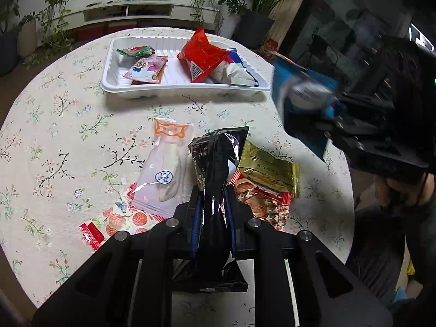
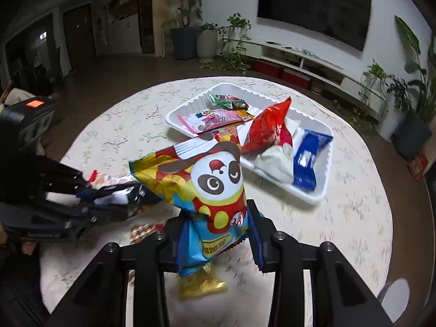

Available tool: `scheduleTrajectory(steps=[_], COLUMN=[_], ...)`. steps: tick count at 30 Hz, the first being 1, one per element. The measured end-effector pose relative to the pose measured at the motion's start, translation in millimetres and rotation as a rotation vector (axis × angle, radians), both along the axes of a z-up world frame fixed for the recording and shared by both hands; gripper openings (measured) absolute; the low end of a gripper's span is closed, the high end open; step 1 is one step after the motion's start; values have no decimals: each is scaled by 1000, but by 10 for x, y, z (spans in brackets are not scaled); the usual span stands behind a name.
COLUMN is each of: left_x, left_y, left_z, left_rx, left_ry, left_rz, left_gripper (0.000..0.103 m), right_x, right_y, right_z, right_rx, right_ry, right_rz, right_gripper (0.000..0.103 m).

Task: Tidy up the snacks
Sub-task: 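Lift the black bag left while right tool carries panda bag to tray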

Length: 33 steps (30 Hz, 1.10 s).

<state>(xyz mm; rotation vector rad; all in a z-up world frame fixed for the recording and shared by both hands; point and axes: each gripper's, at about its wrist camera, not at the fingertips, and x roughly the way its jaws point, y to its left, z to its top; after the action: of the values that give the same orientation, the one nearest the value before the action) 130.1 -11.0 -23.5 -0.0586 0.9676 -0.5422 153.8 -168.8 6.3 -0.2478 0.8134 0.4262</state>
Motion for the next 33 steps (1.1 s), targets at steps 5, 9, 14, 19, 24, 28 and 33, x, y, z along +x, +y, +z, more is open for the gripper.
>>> scheduleTrajectory(steps=[5, 9, 14, 19, 24, 28, 33], left_x=[-50, -83, -139, -89, 74, 334, 825], left_y=[-74, -21, 106, 246, 346, 373, 394], left_z=[-14, 31, 172, 407, 806, 1150, 1425], left_rx=[28, 12, -14, -41, -57, -66, -84], left_ry=[2, -11, -37, -69, -135, -192, -218], left_rz=[-19, 2, 33, 63, 81, 87, 112], left_gripper=[14, 14, 13, 13, 13, 13, 13], right_x=[-206, -344, -467, -521, -491, -358, -34], right_y=[-121, -182, -301, -419, -513, -612, -705], right_z=[-3, 53, 198, 351, 570, 763, 1116], right_rx=[29, 32, 67, 104, 145, 177, 245], right_ry=[20, -5, -48, -83, -118, -138, -145], right_rz=[-38, -51, -80, -117, -149, -182, -210], right_gripper=[40, 40, 40, 40, 40, 40, 40])
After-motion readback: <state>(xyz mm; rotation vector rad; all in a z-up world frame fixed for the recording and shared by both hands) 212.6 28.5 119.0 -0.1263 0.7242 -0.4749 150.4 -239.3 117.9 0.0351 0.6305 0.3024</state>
